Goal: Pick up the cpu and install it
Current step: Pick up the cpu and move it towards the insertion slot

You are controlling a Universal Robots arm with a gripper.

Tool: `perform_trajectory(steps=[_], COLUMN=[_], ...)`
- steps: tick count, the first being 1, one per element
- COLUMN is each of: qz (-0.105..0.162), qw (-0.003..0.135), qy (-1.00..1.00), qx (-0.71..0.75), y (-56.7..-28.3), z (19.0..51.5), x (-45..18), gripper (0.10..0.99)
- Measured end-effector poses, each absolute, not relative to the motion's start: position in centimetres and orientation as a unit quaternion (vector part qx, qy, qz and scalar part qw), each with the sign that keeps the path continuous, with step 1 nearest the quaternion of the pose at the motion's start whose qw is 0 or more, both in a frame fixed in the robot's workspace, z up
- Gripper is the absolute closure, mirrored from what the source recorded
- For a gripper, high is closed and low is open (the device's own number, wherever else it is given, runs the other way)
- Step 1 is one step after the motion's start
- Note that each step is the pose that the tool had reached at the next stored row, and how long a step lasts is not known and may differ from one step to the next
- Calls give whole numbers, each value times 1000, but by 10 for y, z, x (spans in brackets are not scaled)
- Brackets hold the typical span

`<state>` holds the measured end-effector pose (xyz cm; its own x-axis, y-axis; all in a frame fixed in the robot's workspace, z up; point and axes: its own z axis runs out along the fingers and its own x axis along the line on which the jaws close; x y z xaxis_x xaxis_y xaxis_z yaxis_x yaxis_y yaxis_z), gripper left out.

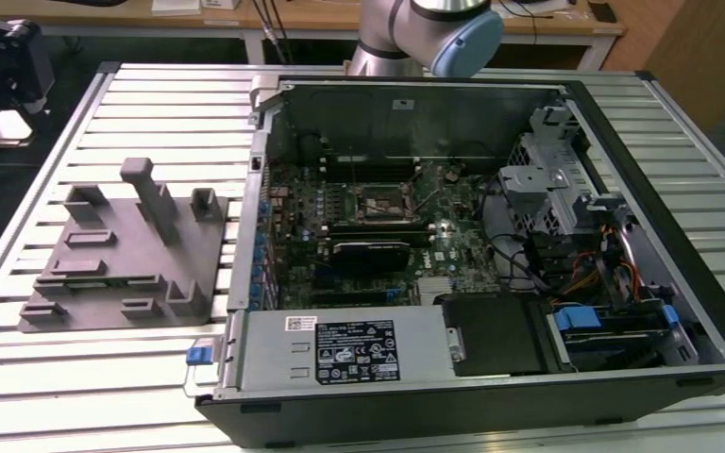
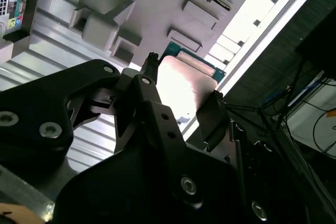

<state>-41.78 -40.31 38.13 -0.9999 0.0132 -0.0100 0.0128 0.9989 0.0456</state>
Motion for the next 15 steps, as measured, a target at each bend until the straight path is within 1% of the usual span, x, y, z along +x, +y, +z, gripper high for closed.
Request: perform_trajectory(steps=[15], qz=[23], qw=[5], qy=[1000], qx=[7], y=[-402], z=[381], x=[-406], gripper=[545])
